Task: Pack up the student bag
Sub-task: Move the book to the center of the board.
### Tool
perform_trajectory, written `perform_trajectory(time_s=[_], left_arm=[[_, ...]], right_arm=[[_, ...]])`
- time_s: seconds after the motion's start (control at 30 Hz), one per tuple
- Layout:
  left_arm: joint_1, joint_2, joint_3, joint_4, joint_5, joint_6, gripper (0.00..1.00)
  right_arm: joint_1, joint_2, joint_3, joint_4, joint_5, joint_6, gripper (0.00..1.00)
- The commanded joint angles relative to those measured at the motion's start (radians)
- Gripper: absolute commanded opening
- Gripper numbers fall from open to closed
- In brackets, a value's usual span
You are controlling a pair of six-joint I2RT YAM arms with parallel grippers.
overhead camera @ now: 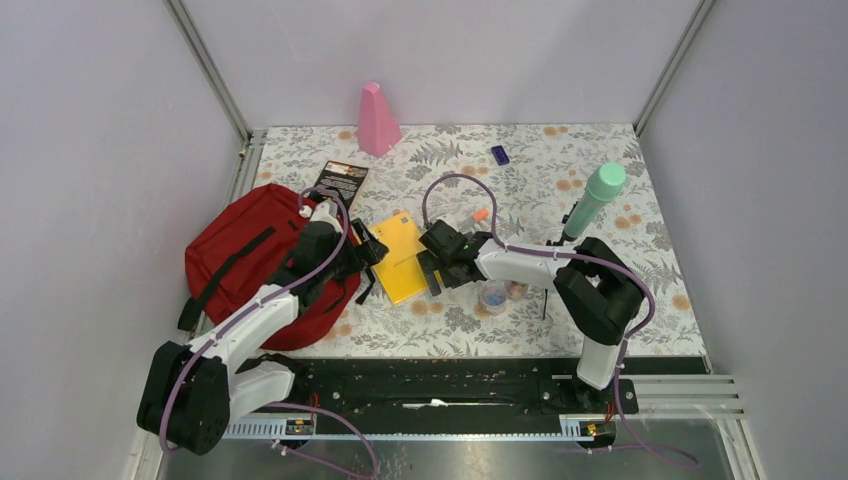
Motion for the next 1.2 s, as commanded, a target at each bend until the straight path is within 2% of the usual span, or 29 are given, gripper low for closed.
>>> perform_trajectory(time_s=[0.0, 0.4, 0.53, 0.97, 1.17], left_arm=[[-0.011, 0.017, 0.003, 0.088, 0.038, -0.034, 0.89], [-0.027, 0.002, -0.061, 0.114, 0.020, -0.094, 0.89], [-0.027, 0.006, -0.065, 0.113, 0.011, -0.098, 0.89], [-0.049, 0.099, -0.025, 0.189, 0.035, -0.102, 0.89], [-0.064, 0.186, -0.006, 0.266, 0.042, -0.136, 0.89]], right_arm=[[-0.006, -0.056, 0.028, -0.084, -0.043, -0.034, 0.96], [-0.010, 0.110, 0.246, 0.028, -0.149, -0.065, 0.97], [-0.017, 0.178, 0.272, 0.028, -0.128, -0.062, 0.97], [-0.128, 0.119, 0.044, 0.003, -0.118, 0.035, 0.94], [-0.137, 0.071, -0.025, -0.011, -0.141, 0.065, 0.91]])
